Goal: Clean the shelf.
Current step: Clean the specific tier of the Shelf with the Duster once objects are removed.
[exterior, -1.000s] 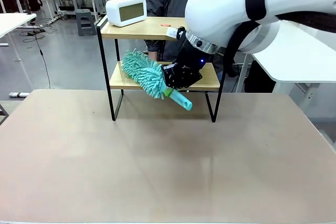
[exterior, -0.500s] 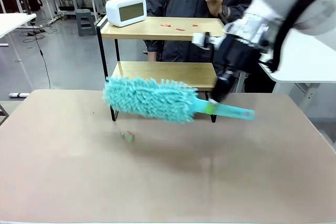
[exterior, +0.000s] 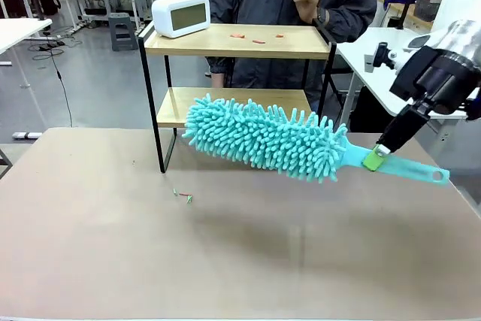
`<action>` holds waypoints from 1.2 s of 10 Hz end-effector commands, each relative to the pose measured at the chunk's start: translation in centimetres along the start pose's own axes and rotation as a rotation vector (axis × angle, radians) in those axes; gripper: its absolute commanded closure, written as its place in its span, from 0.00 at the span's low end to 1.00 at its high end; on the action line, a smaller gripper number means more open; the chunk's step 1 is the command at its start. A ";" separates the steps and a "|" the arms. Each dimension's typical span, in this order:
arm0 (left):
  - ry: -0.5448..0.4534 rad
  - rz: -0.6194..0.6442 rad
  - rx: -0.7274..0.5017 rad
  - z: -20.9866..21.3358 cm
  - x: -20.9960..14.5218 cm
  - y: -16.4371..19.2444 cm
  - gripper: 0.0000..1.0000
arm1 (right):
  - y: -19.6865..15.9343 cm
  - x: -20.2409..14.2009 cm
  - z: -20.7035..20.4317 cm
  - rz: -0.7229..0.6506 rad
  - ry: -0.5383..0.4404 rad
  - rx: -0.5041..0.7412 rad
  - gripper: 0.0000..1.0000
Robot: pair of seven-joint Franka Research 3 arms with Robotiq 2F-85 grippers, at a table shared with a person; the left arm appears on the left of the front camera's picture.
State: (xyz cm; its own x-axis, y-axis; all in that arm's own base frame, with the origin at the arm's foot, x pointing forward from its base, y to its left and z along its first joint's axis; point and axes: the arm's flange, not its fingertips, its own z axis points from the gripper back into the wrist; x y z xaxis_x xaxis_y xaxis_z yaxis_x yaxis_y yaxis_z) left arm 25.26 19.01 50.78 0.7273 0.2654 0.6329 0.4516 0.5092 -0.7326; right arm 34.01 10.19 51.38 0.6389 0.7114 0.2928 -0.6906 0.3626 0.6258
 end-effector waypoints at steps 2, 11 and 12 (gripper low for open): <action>-0.013 -0.017 -0.014 -0.1 0.2 -0.2 0.00 | 1.1 -5.5 4.2 -0.028 -0.136 0.013 0.88; -0.013 -0.017 -0.014 -0.1 0.2 -0.2 0.00 | 5.2 -29.7 9.4 -0.628 -0.590 -0.253 0.88; -0.013 -0.017 -0.014 -0.1 0.2 -0.2 0.00 | 5.2 -29.7 9.4 -0.628 -0.590 -0.253 0.88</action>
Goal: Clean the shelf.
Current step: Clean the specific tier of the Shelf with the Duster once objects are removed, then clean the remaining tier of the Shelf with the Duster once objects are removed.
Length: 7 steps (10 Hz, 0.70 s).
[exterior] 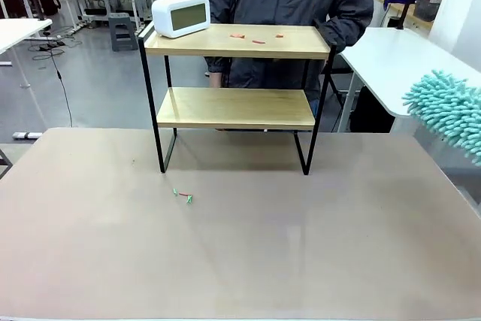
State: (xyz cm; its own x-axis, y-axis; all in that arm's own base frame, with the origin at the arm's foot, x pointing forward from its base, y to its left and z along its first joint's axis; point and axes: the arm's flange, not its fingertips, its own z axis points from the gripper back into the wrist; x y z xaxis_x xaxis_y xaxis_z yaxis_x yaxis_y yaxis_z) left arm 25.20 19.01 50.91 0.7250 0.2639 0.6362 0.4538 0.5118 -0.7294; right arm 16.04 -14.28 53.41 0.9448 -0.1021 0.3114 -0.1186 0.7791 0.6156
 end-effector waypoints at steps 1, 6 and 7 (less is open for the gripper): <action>-0.012 -0.012 -0.016 -0.1 0.1 0.0 0.00 | -0.6 -1.5 0.2 0.034 0.021 0.047 0.88; -0.012 -0.012 -0.016 -0.1 0.1 0.0 0.00 | -0.6 -1.5 0.2 0.034 0.021 0.047 0.88; -0.012 -0.012 -0.016 -0.1 0.1 0.0 0.00 | -0.6 -1.5 0.2 0.034 0.021 0.047 0.88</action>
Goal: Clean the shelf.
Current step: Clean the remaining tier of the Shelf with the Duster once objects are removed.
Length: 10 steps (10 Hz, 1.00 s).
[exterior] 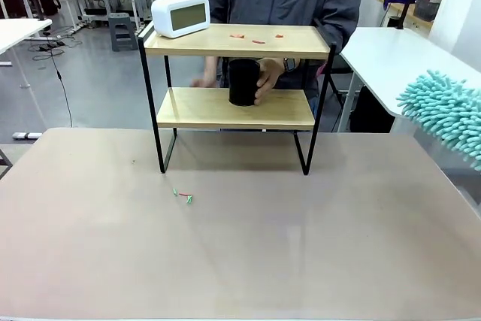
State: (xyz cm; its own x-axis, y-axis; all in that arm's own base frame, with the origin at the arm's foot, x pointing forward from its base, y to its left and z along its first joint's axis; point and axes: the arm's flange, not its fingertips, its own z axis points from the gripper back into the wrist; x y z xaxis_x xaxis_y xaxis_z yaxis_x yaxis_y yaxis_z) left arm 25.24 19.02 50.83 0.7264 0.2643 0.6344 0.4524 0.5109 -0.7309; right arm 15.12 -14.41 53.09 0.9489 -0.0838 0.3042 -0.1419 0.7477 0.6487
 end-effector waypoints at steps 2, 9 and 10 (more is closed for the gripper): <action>-0.013 -0.015 -0.016 -0.1 0.1 -0.1 0.00 | -0.4 -0.5 0.1 0.025 0.004 -0.004 0.88; -0.013 -0.015 -0.016 -0.1 0.1 -0.1 0.00 | 3.1 2.6 1.0 -0.005 -0.040 -0.057 0.88; -0.013 -0.015 -0.016 -0.1 0.1 -0.1 0.00 | 9.1 6.7 2.9 0.044 -0.139 -0.149 0.88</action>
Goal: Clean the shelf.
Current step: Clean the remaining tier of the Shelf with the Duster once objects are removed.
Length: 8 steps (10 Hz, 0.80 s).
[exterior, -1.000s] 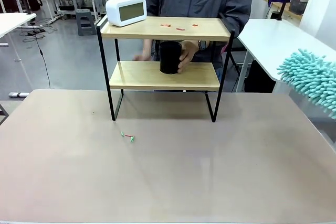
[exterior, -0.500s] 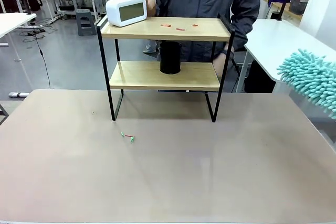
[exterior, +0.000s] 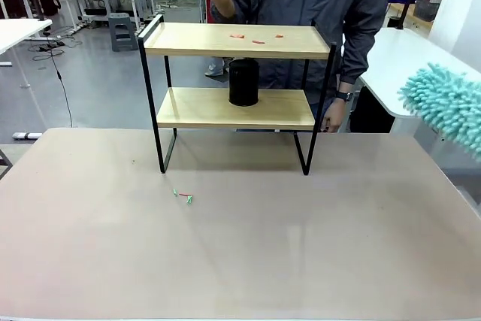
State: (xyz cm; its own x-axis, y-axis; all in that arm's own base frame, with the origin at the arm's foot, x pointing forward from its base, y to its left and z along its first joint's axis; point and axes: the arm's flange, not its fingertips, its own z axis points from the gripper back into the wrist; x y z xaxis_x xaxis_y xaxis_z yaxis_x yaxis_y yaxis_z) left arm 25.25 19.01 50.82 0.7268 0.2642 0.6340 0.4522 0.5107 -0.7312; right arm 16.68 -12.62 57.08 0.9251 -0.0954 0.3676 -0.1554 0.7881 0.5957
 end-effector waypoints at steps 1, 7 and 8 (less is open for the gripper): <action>-0.013 -0.015 -0.016 -0.1 0.1 -0.1 0.00 | 9.4 7.1 1.9 0.071 -0.128 -0.129 0.88; -0.013 -0.015 -0.016 -0.1 0.1 -0.1 0.00 | 23.5 11.6 -7.1 0.298 -0.065 -0.301 0.88; -0.013 -0.015 -0.016 -0.1 0.1 -0.1 0.00 | 23.5 11.6 -7.1 0.298 -0.065 -0.301 0.88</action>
State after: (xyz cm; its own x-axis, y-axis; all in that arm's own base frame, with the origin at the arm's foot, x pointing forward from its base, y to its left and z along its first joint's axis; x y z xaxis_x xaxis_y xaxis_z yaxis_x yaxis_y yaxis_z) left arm 25.32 18.99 50.76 0.7286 0.2632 0.6324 0.4511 0.5104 -0.7321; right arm 27.51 10.18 68.82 0.8434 0.1940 0.5011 -0.3243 0.9273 0.1868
